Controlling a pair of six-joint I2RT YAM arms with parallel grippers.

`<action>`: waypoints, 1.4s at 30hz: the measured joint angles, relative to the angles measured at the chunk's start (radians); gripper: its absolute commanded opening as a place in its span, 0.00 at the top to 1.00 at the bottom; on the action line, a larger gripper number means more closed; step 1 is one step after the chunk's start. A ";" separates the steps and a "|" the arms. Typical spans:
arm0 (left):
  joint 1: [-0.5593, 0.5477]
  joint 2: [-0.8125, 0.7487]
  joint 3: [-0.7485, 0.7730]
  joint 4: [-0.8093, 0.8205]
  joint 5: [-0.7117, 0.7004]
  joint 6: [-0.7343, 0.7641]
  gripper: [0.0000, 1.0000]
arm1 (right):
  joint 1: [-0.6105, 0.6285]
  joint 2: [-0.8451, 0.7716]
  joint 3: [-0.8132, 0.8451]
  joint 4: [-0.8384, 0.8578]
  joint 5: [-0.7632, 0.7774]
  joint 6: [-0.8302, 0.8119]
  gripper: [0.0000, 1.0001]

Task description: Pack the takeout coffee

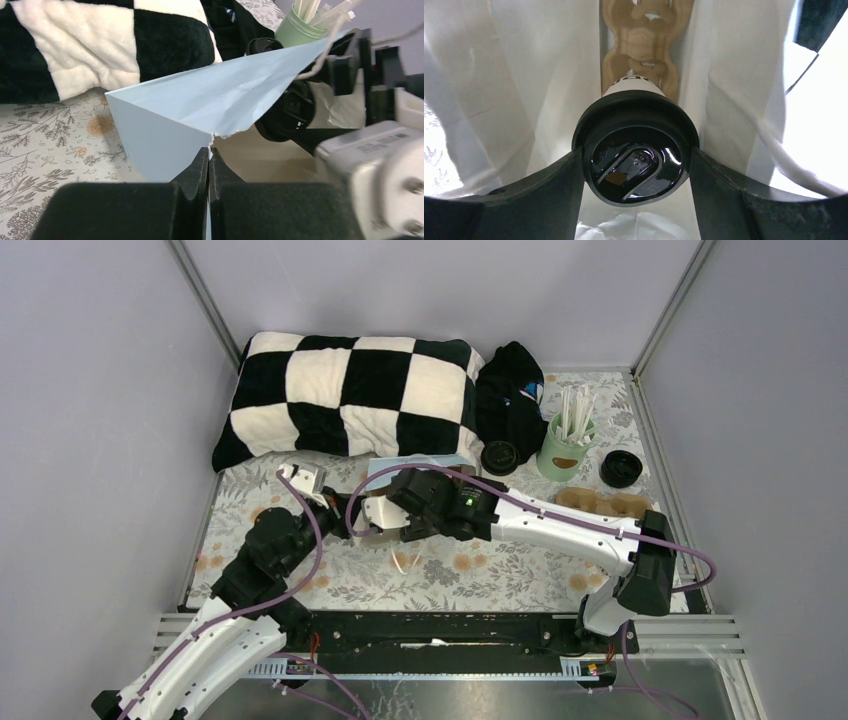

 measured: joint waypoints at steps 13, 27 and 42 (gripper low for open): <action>-0.002 0.000 0.000 0.000 0.016 -0.002 1.00 | -0.102 -0.007 -0.114 0.195 -0.114 -0.120 0.75; -0.002 0.068 0.113 -0.099 0.009 -0.002 1.00 | -0.125 -0.007 -0.175 0.288 -0.153 -0.166 0.74; -0.002 0.020 0.127 -0.190 0.066 -0.026 1.00 | -0.116 -0.026 -0.204 0.277 -0.153 -0.237 0.77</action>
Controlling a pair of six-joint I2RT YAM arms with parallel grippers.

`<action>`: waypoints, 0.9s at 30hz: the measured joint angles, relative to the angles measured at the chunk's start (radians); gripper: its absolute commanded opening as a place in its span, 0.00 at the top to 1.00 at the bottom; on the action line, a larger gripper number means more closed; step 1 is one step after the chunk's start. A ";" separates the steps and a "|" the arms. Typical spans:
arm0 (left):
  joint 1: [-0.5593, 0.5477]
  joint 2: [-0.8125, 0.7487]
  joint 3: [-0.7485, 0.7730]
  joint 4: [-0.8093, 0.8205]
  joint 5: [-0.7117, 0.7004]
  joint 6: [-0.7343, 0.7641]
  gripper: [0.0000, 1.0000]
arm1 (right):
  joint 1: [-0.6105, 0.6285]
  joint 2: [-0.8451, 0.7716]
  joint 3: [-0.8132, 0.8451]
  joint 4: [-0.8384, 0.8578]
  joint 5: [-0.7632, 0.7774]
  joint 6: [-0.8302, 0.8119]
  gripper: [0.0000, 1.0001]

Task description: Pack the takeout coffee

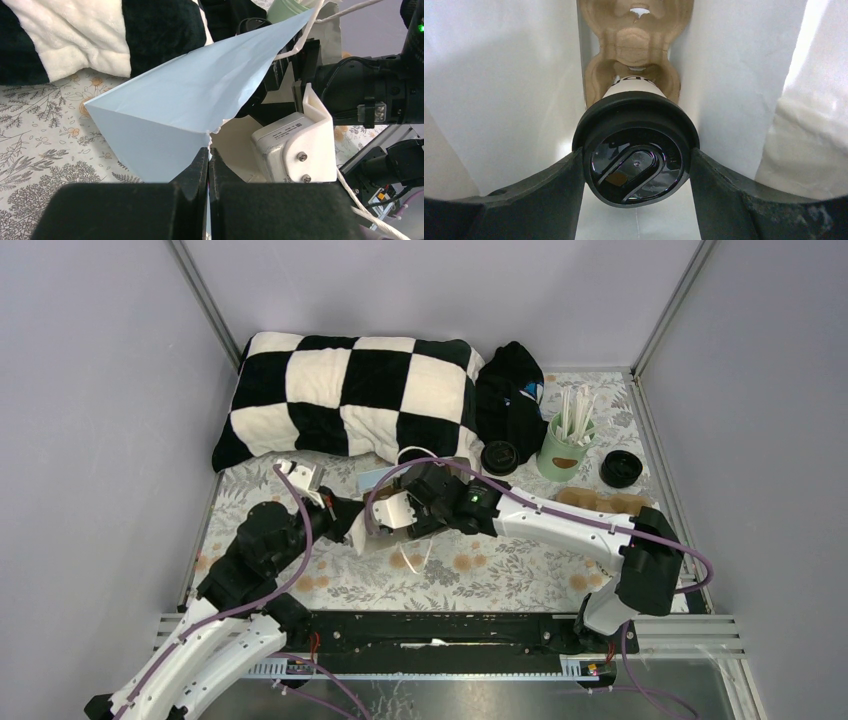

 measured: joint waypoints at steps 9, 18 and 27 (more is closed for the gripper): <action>0.000 -0.009 0.000 -0.011 0.001 0.000 1.00 | 0.000 0.023 -0.039 0.097 -0.002 -0.018 0.76; 0.000 0.014 0.044 -0.066 -0.032 -0.012 1.00 | 0.000 0.030 -0.062 0.123 -0.036 -0.011 0.76; 0.000 0.034 0.056 -0.087 -0.033 -0.050 1.00 | -0.002 0.010 -0.151 0.248 -0.048 -0.032 0.75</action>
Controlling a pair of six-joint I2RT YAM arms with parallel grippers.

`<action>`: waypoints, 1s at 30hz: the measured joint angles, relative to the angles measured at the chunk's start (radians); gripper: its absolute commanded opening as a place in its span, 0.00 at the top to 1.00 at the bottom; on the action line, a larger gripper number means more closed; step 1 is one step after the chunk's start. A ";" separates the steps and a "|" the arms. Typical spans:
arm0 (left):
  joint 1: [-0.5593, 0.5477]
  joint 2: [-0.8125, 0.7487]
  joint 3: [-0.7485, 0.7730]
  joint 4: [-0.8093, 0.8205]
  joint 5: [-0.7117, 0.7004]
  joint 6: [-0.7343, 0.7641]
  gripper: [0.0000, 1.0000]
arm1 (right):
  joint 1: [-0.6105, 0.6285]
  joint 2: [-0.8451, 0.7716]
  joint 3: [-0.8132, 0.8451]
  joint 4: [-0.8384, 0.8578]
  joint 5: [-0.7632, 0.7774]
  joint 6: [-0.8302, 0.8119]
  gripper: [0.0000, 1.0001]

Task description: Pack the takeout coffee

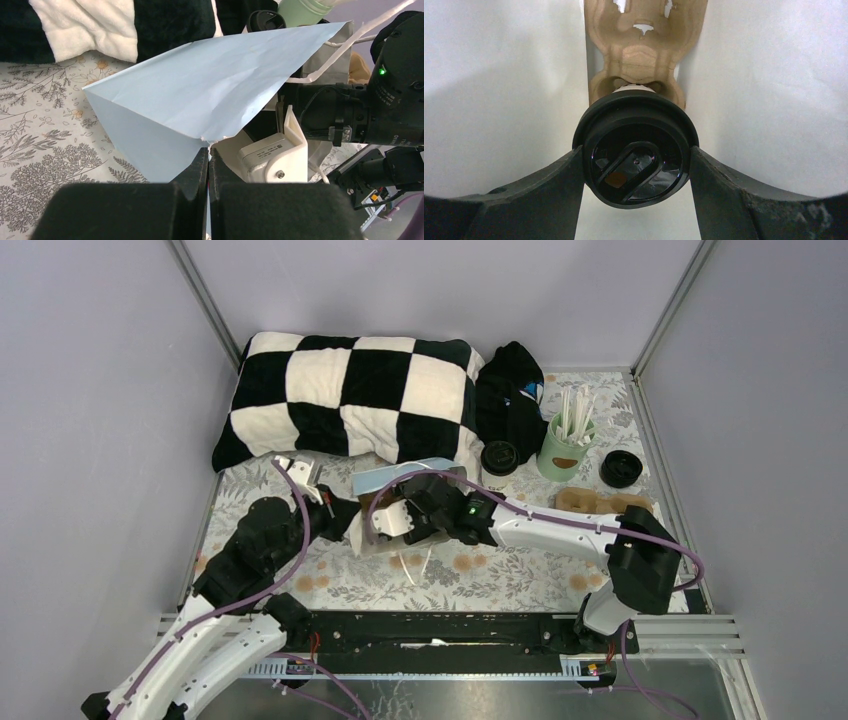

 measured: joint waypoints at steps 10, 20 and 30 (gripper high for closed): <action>0.000 0.014 0.044 -0.069 -0.020 -0.016 1.00 | -0.010 0.028 0.006 0.041 -0.035 0.025 0.76; 0.000 0.078 0.191 -0.174 -0.023 -0.050 1.00 | -0.013 0.080 0.243 -0.294 -0.193 0.211 0.74; 0.000 0.167 0.341 -0.401 -0.068 -0.180 1.00 | 0.008 0.098 0.314 -0.488 -0.346 0.326 0.74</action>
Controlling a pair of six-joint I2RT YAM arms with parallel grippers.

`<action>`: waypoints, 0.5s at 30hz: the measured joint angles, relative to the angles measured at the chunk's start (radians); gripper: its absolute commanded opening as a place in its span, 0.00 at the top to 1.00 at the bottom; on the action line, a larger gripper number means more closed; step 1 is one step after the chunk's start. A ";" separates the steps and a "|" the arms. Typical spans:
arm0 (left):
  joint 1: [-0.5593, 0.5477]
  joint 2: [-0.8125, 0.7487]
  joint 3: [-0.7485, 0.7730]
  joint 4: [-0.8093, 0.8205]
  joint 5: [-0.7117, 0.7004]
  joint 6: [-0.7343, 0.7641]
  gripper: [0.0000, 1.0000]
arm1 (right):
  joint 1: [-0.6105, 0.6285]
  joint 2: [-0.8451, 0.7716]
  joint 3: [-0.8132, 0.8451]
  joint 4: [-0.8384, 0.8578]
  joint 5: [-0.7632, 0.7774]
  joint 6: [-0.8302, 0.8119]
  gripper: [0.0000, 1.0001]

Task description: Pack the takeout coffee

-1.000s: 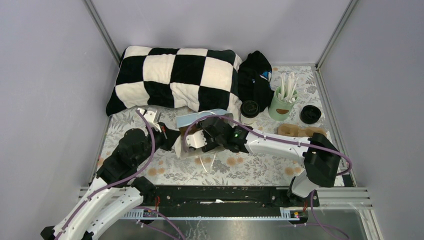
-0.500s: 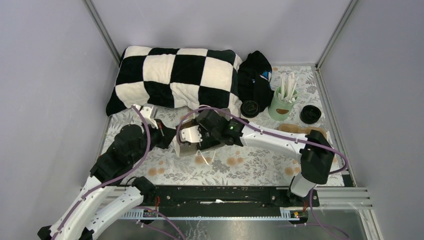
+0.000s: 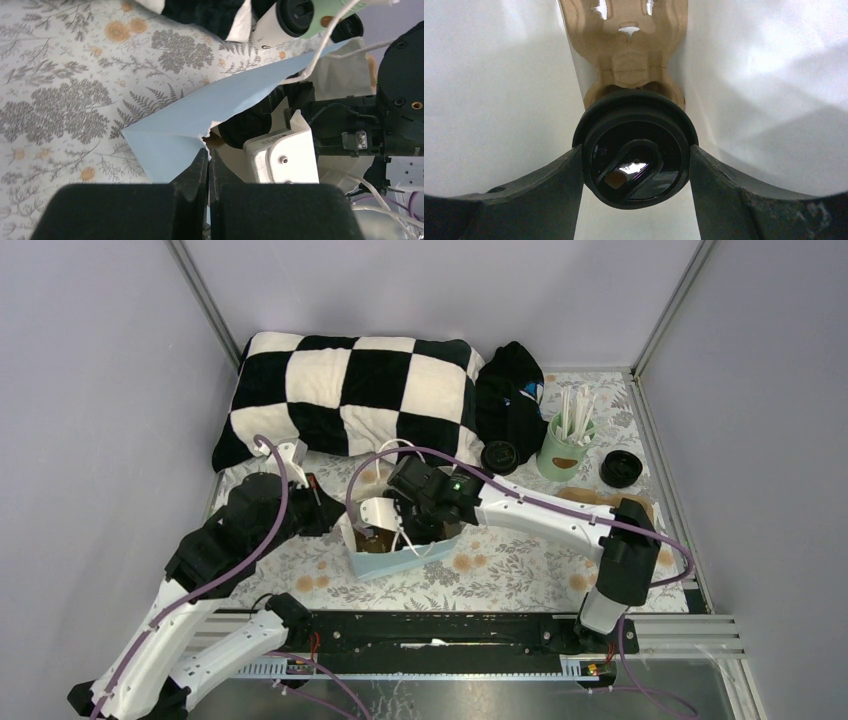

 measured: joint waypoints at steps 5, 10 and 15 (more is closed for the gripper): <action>0.000 0.032 0.048 -0.101 -0.068 -0.058 0.96 | 0.000 0.062 0.065 -0.033 -0.043 0.003 0.76; 0.000 0.065 0.089 -0.151 -0.136 -0.090 0.96 | 0.000 0.108 0.092 -0.028 -0.068 0.029 0.79; 0.000 0.066 0.093 -0.160 -0.174 -0.107 0.98 | 0.000 0.067 -0.003 0.073 -0.074 0.055 0.81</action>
